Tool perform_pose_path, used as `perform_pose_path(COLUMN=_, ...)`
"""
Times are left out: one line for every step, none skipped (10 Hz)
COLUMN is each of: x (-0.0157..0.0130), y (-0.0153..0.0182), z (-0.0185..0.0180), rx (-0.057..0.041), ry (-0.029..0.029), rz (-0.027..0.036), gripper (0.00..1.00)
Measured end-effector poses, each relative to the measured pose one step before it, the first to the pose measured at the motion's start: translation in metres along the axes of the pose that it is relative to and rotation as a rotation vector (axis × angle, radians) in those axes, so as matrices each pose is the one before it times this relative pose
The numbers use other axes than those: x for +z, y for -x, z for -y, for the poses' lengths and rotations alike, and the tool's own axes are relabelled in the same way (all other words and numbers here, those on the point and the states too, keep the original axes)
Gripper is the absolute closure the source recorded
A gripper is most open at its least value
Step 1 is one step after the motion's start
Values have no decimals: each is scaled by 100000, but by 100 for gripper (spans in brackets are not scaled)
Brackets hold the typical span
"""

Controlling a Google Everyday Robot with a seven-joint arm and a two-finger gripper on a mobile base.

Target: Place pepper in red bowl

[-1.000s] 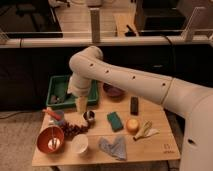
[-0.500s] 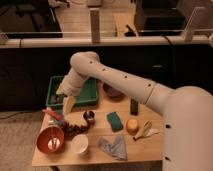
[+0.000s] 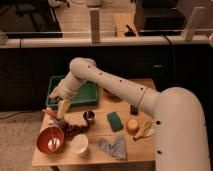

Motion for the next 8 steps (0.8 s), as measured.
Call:
perform_pose_path(x=657, y=-427, z=299, rx=1766, ry=593, rz=-255, gripper=20)
perform_pose_path(x=1263, y=-912, z=400, rx=2383, ry=1377, rz=584, gripper=20)
perform_pose_path(x=803, y=-635, z=355, rx=1523, ry=767, rz=626, gripper=20)
perform_pose_path(x=930, y=-699, z=562, rx=1524, ry=1013, rz=824, gripper=20)
perform_pose_path(x=965, y=-145, z=366, rx=419, ry=1412, rz=1223, gripper=20)
perform_pose_path(x=154, y=168, z=70, rx=-41, ry=249, rz=452, gripper=20)
perform_pose_path(x=53, y=443, z=-25, rx=-155, ry=438, rz=398, gripper=20)
perform_pose_path(x=44, y=1338, z=71, rx=-94, ry=598, rz=264, gripper=20)
